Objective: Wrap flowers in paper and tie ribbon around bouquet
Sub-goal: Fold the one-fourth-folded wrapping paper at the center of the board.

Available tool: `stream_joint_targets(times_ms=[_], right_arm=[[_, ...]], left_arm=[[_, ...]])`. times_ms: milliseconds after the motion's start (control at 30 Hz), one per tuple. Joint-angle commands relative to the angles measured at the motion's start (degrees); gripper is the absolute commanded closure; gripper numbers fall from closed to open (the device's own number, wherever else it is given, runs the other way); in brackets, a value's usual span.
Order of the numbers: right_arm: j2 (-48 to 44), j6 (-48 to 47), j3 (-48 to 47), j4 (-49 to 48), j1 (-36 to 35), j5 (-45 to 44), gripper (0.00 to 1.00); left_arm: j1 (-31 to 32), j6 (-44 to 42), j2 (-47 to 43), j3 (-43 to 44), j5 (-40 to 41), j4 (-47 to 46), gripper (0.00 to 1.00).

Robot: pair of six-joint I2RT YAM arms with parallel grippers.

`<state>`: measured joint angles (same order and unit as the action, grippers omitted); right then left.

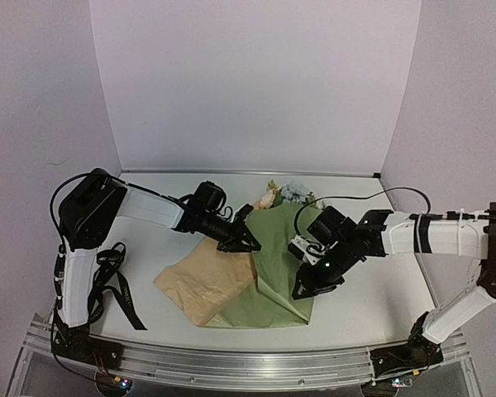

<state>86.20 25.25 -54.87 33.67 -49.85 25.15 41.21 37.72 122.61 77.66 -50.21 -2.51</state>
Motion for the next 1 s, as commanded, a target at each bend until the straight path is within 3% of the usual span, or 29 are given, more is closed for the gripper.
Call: stream_joint_targets(times_ms=[0, 300, 467, 967], right_arm=[[-3.30, -12.07, -0.83, 6.57, -4.09, -12.97, 0.65], [0.21, -21.49, -3.15, 7.19, -12.22, -30.12, 0.45], [2.64, -22.26, -3.12, 4.73, -14.18, -34.11, 0.39], [7.77, -22.04, -2.41, -2.50, -18.77, -44.69, 0.36]], left_arm=[[0.01, 1.04, -1.42, 2.61, -3.31, -1.09, 0.93], [0.06, 2.51, -2.92, 2.96, -5.55, -0.28, 0.95], [0.04, 2.68, -3.55, 2.54, -6.78, 0.00, 0.95], [0.02, 3.71, -4.73, 2.32, -7.80, 0.98, 0.95]])
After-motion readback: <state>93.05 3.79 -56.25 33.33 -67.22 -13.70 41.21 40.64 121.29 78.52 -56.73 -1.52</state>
